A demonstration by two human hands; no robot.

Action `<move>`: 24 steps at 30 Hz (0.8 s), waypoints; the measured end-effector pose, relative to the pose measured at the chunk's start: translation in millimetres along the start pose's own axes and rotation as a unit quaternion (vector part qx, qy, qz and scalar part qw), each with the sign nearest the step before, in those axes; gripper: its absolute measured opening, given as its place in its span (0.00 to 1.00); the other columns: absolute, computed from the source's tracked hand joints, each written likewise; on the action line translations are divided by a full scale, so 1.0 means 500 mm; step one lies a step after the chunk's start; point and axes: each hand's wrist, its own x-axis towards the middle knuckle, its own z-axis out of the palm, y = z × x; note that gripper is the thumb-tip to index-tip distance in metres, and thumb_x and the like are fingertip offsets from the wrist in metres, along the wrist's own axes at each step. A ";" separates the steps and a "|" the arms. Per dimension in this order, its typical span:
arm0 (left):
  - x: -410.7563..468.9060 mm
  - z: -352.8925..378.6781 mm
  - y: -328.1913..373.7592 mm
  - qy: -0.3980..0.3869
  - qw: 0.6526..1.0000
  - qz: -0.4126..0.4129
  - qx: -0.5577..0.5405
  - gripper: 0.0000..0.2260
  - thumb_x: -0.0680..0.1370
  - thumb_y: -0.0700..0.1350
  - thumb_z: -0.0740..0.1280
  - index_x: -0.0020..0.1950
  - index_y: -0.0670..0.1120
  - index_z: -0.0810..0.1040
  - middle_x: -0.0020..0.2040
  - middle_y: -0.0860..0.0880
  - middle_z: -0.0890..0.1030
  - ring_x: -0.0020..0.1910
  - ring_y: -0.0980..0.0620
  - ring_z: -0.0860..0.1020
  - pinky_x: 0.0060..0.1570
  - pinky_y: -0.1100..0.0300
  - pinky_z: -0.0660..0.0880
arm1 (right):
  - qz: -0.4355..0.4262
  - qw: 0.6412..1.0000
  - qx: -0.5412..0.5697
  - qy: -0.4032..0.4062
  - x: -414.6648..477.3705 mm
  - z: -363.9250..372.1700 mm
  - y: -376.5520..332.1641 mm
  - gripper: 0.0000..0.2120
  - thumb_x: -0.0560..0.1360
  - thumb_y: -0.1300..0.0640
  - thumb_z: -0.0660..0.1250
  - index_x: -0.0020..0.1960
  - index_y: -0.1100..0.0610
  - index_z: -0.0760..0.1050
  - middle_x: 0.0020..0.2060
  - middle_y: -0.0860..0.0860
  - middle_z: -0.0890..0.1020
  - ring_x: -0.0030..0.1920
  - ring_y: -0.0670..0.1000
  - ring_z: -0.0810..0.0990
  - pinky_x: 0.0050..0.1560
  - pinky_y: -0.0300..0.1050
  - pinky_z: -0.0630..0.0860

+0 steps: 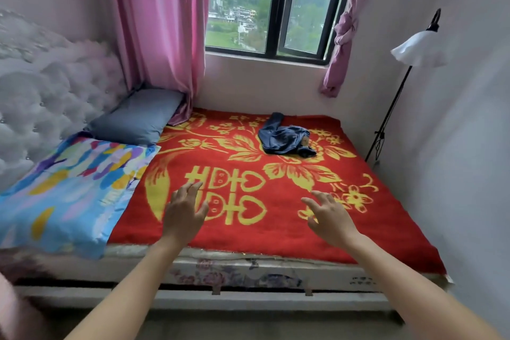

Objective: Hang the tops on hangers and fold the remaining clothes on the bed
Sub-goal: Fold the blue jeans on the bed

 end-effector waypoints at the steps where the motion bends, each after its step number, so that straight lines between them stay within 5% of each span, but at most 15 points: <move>1: 0.021 0.017 -0.008 0.002 1.000 -0.008 -0.007 0.20 0.74 0.39 0.69 0.66 0.40 0.73 0.63 0.39 0.74 0.63 0.39 0.71 0.59 0.44 0.71 | -0.005 1.000 -0.003 -0.011 0.029 0.011 0.010 0.25 0.79 0.55 0.58 0.75 0.52 0.58 0.74 0.55 0.58 0.74 0.54 0.55 0.70 0.52 0.60; 12: 0.290 0.169 -0.092 -0.055 0.995 -0.078 -0.008 0.18 0.77 0.42 0.66 0.67 0.40 0.72 0.64 0.40 0.73 0.64 0.40 0.70 0.60 0.46 0.68 | 0.032 0.999 -0.017 -0.032 0.309 0.032 0.115 0.25 0.80 0.53 0.57 0.75 0.51 0.57 0.74 0.53 0.58 0.74 0.53 0.55 0.70 0.50 0.60; 24: 0.367 0.429 -0.142 -0.224 0.964 -0.127 0.061 0.18 0.79 0.46 0.62 0.68 0.44 0.71 0.66 0.45 0.73 0.66 0.47 0.68 0.62 0.55 0.67 | 0.113 0.985 0.042 -0.121 0.414 0.179 0.283 0.24 0.79 0.52 0.58 0.74 0.49 0.58 0.73 0.53 0.59 0.73 0.52 0.58 0.69 0.48 0.61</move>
